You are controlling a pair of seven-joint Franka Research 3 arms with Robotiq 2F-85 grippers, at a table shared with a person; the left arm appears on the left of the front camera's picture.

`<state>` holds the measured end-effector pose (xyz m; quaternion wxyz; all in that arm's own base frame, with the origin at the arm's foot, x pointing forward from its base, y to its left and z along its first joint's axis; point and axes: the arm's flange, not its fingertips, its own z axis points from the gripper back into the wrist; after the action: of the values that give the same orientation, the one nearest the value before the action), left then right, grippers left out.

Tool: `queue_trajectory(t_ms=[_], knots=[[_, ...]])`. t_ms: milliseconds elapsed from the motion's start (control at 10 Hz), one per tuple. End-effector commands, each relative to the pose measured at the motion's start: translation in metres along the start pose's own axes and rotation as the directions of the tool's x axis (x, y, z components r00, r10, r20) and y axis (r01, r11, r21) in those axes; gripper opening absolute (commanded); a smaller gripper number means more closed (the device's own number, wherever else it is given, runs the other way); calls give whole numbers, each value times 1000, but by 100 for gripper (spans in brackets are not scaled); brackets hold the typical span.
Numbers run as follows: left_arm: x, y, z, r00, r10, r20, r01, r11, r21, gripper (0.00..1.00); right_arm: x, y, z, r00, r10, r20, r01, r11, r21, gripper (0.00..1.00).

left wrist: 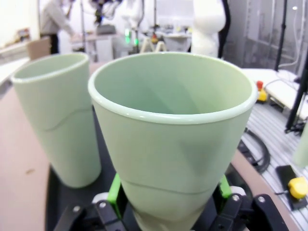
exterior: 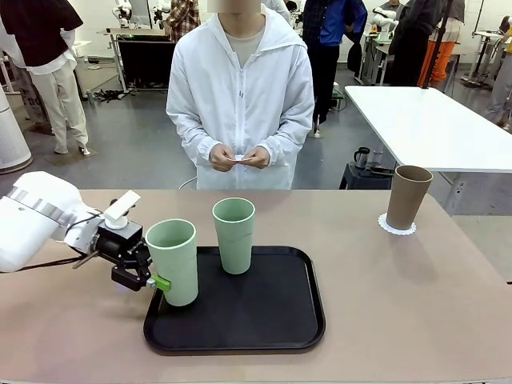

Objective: Place coasters on the table and set cups on them.
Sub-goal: Take one Reusable plastic cup from the Flat Tray and place it on a coaster set by the human.

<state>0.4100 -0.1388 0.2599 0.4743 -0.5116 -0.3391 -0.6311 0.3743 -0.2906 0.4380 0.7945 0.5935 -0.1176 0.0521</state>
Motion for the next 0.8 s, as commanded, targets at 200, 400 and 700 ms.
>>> queue_trajectory(t_ms=[200, 400, 700], knots=[[111, -42, 77, 994, 110, -3, -108, 979, 174, 0, 0, 0, 0, 1000, 0, 4, 0, 1000, -6, 100], [127, -45, 127, 991, 128, 45, -135, 964, 230, 0, 0, 0, 0, 1000, 0, 4, 0, 1000, -6, 100], [127, -51, 139, 992, 114, 55, -123, 968, 219, 0, 0, 0, 0, 1000, 0, 4, 0, 1000, -6, 100]])
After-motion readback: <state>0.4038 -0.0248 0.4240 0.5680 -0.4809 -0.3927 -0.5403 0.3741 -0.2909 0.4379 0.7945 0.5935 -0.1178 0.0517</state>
